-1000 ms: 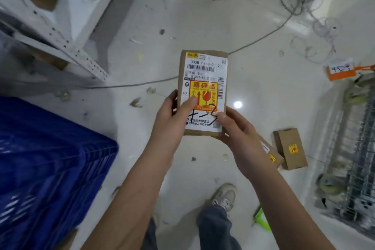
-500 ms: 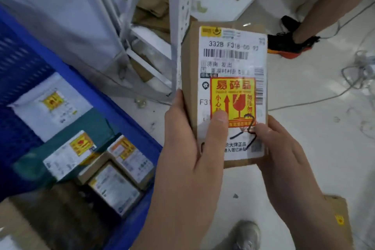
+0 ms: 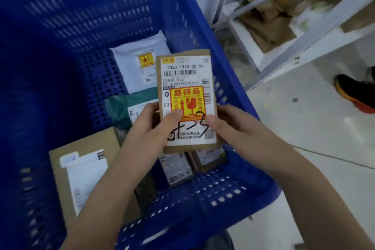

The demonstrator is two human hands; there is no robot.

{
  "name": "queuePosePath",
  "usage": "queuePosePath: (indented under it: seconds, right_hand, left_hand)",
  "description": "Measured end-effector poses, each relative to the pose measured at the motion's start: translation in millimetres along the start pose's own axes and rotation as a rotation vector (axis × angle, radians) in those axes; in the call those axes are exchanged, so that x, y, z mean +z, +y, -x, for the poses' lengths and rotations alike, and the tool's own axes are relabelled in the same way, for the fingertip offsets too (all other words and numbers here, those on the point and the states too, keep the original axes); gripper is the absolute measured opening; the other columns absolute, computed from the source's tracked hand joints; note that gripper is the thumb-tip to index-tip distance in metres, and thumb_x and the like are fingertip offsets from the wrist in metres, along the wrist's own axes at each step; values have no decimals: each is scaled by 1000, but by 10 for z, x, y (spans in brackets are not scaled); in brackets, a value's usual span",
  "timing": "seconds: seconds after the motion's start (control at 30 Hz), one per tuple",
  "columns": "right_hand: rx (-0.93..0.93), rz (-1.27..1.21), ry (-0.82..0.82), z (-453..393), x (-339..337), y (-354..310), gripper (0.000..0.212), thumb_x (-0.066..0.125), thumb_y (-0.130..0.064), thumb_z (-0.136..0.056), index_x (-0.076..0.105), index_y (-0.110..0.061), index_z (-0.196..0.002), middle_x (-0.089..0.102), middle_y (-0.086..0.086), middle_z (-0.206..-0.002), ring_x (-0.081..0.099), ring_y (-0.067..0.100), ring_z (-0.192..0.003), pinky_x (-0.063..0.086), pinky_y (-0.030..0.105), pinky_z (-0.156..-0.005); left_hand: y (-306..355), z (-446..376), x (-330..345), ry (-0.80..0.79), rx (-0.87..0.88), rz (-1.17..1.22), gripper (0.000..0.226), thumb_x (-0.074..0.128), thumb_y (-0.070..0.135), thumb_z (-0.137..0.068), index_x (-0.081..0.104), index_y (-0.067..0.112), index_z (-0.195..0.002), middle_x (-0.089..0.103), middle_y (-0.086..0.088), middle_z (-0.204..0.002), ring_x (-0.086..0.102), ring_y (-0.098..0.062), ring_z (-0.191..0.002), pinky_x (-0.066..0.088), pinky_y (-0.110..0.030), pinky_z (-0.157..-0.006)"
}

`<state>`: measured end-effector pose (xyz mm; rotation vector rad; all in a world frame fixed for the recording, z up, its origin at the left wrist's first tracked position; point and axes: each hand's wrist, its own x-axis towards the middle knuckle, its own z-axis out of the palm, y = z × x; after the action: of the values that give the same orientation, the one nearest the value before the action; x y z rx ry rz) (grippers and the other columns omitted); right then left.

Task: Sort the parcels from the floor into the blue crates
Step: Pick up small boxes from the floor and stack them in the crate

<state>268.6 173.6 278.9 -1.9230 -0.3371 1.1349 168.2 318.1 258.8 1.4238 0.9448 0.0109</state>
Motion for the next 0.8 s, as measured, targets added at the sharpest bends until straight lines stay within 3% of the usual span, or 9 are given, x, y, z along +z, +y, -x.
queuePosePath:
  seconds: [0.1,0.23,0.33,0.37,0.43,0.57,0.67,0.8]
  right_hand:
    - [79,150,-150,-403,200,55,34,45,-38,-96,50,-25,-127,61,-10,-118,57,-1,-99,47,14,-84]
    - [283,383,-214,-861,500,311,26,44,-14,-96,55,-10,-119,59,11,-116,54,19,-95,43,29,-74]
    - [387,534,-251,-1034,696,527,33,46,-7,-91,50,-2,-124,57,16,-120,53,23,-94,38,26,-64]
    - [393,576,-252,-1070,747,598,32,50,-8,-90,51,-1,-122,57,16,-117,54,24,-94,40,25,-64]
    - [385,674,-232,-1111,814,699,23,58,-10,-88,56,-2,-109,60,13,-109,57,25,-92,42,25,-65]
    - [379,782,-139,-1134,857,845,22,66,-11,-83,65,-3,-104,65,10,-101,63,23,-88,51,28,-69]
    - [415,871,-135,-1090,852,924,10,67,-11,-83,64,-6,-92,61,8,-86,60,22,-78,45,26,-58]
    - [432,947,-119,-1075,829,972,13,67,-15,-84,56,-10,-79,54,5,-76,60,24,-81,44,29,-63]
  left_hand:
    - [-295,-178,-87,24,-140,-84,15,49,44,-92,51,35,-104,61,32,-79,58,11,-70,36,-3,-53]
    - [-713,-319,145,71,-384,-70,25,38,30,-100,33,15,-119,49,-4,-116,49,-7,-77,36,-23,-59]
    - [-973,-428,222,104,-600,-19,41,41,21,-100,30,0,-134,51,-18,-127,56,-28,-103,39,-27,-73]
    - [-1070,-461,217,100,-635,-8,43,42,19,-99,30,-1,-135,52,-19,-128,56,-30,-104,39,-29,-74]
    - [-1226,-499,182,43,-661,16,41,45,15,-97,36,0,-134,57,-19,-123,58,-28,-98,43,-31,-74]
    - [-1392,-470,78,-3,-724,92,33,54,17,-93,47,5,-123,61,-10,-109,58,-22,-92,48,-32,-71]
    - [-1436,-426,97,-41,-700,96,32,51,15,-94,46,9,-126,57,1,-90,54,-10,-74,44,-24,-55]
    - [-1477,-431,132,-56,-672,48,33,46,9,-96,48,6,-129,60,-8,-100,56,-11,-71,47,-25,-54]
